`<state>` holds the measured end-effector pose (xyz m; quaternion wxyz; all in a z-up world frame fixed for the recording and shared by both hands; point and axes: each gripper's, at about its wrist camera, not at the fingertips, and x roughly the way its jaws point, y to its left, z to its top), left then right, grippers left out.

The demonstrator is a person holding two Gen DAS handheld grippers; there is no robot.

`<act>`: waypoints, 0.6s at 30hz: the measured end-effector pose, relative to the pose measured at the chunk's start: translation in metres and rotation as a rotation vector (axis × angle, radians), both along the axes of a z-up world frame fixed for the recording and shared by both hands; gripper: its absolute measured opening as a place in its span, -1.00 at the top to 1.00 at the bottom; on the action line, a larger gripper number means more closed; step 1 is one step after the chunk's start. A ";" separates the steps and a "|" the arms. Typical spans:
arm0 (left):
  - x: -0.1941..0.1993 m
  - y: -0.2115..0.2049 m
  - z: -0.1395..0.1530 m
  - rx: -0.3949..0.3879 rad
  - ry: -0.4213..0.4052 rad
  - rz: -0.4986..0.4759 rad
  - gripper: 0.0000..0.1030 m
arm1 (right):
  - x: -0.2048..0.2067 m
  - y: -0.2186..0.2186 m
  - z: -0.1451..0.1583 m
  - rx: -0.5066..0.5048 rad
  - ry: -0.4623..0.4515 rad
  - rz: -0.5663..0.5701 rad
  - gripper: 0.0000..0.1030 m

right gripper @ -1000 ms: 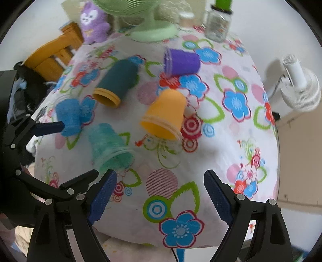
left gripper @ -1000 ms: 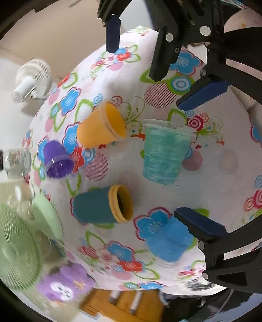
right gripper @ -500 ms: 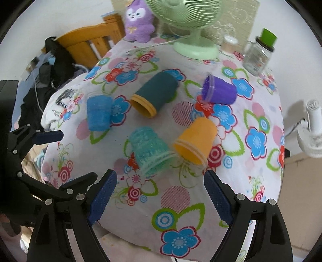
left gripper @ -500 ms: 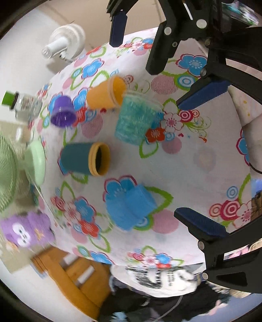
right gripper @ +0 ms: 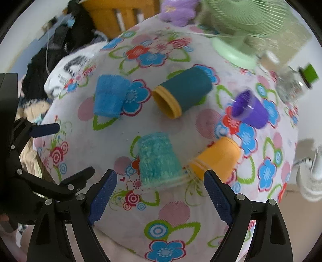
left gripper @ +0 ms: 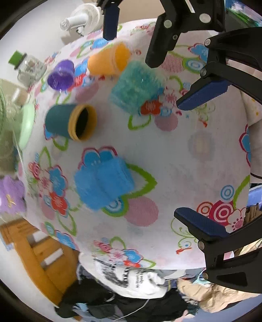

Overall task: Flip cup upside down
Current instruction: 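Move the right tool to the standing teal cup and close around it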

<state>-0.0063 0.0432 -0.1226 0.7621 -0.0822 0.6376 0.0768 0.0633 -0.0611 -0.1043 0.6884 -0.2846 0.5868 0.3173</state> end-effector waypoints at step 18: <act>0.016 0.022 -0.048 -0.016 0.058 0.008 -0.91 | 0.032 0.044 -0.068 -0.158 0.143 0.044 -0.53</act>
